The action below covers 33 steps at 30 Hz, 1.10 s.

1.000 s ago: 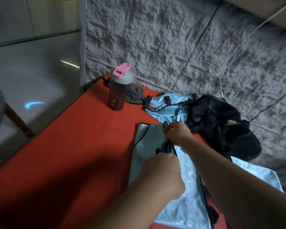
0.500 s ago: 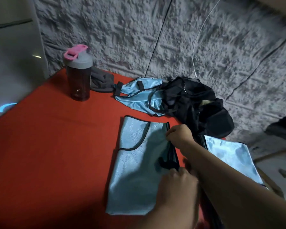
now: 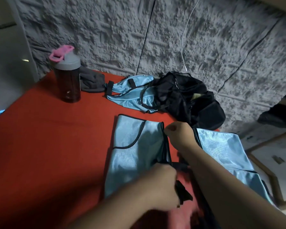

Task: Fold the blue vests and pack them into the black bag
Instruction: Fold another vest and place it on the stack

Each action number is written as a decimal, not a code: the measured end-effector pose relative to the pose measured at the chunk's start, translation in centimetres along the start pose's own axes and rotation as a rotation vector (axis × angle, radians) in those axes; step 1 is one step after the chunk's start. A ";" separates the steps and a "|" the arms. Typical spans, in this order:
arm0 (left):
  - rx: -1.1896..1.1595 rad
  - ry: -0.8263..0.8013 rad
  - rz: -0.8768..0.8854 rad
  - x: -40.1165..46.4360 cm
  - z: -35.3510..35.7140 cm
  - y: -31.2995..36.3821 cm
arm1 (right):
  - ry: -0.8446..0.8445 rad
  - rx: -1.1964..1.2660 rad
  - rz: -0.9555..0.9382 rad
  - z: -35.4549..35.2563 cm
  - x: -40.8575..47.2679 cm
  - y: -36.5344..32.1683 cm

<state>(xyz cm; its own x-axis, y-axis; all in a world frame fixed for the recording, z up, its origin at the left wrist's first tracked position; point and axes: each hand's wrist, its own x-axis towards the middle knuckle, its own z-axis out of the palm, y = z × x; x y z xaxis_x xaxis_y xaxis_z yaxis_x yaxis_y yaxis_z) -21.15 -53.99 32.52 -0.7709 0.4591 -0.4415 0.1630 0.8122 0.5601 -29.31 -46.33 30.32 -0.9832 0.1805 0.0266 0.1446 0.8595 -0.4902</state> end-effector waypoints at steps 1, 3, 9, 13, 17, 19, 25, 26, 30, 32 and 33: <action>0.124 0.143 -0.032 -2.9 -1.5 -5.8 | -0.001 0.017 -0.036 -0.6 -1.6 -0.9; 0.160 0.301 -0.032 -5.4 -1.2 -9.3 | -0.047 0.035 -0.144 -1.0 -5.6 -2.7; 0.333 0.433 -0.029 -5.0 1.0 -15.5 | -0.412 -0.103 -0.417 4.6 -14.4 -3.7; 0.436 0.407 -0.011 -4.7 4.6 -18.5 | -0.304 -0.288 -0.288 7.5 -14.6 0.6; 0.478 0.350 -0.040 -4.4 4.9 -18.8 | -0.191 -0.320 -0.058 5.9 -14.7 3.3; 0.470 0.364 -0.071 -4.5 4.4 -18.2 | -0.181 -0.314 0.026 5.3 -14.7 4.1; 0.388 0.409 -0.112 -4.2 3.4 -18.0 | -0.198 -0.254 0.030 5.5 -14.9 4.6; 0.390 0.411 -0.125 -4.4 3.2 -18.2 | -0.203 -0.243 0.028 5.6 -14.9 4.5; 0.352 0.411 -0.157 -4.7 1.9 -18.9 | -0.230 -0.212 0.006 6.2 -15.0 3.1; 0.329 0.416 -0.172 -5.0 1.2 -19.6 | -0.238 -0.221 -0.022 6.8 -15.2 2.0; 0.332 0.418 -0.181 -5.3 1.0 -20.0 | -0.241 -0.220 -0.031 7.2 -15.3 1.4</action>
<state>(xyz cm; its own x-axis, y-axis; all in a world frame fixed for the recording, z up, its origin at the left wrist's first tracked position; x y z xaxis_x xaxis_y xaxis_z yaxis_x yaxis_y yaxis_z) -19.76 -72.34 22.97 -0.9720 0.1751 -0.1567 0.1383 0.9655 0.2206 -14.85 -51.29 22.95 -0.9818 0.0564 -0.1813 0.1085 0.9502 -0.2920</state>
